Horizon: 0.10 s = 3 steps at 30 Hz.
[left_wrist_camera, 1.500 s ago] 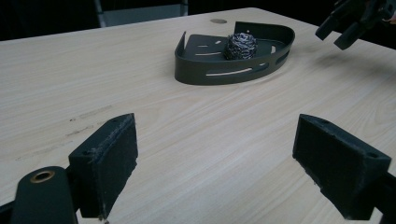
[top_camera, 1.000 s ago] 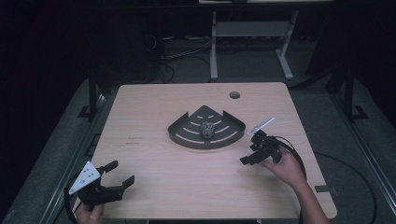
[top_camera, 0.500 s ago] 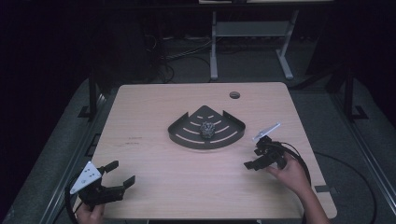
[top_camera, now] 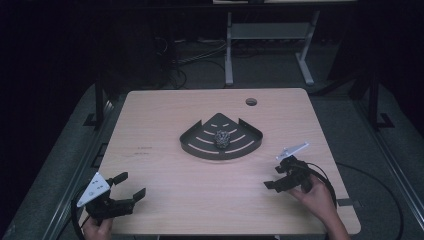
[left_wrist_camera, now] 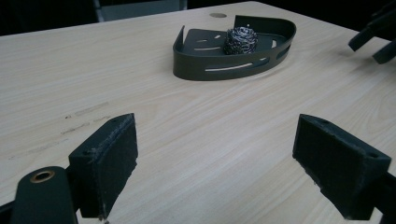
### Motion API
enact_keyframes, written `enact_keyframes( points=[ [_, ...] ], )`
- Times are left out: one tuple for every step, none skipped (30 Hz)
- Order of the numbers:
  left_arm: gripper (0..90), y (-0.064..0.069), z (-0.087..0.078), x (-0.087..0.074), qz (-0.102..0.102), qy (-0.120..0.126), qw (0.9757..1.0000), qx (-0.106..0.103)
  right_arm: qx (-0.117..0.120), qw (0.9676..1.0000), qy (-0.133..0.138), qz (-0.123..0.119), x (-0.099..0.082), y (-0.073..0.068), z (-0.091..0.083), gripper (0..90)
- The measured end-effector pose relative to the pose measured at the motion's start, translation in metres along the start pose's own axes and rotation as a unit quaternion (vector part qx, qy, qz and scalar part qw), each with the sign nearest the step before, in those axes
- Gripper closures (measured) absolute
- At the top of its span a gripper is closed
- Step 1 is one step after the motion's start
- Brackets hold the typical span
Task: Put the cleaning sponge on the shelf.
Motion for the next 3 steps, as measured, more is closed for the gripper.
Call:
enact_keyframes(
  points=[
    [13.3,0.0000,0.0002,0.0000,0.000,0.000,1.0000,-0.001,0.001,1.0000,0.002,-0.001,-0.0040,-0.0033,-0.0003,22.0],
    [13.2,0.0001,0.0003,0.0001,0.001,-0.001,1.0000,-0.001,0.002,1.0000,0.006,0.000,-0.0064,-0.0056,-0.0008,21.8],
    [13.3,0.0002,0.0003,0.0001,0.002,-0.001,1.0000,0.000,0.003,0.9999,0.014,0.001,-0.0098,-0.0082,-0.0014,21.8]
  ],
)
Point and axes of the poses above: each handheld gripper's, and its own axes: z roughly forward along the jaws, x roughly out of its top, y roughly to its right, the point moved 2 cm from there along z, roughly forward along the jaws, and after that the axes turned 1 degree about y, right-handed, at the moved point
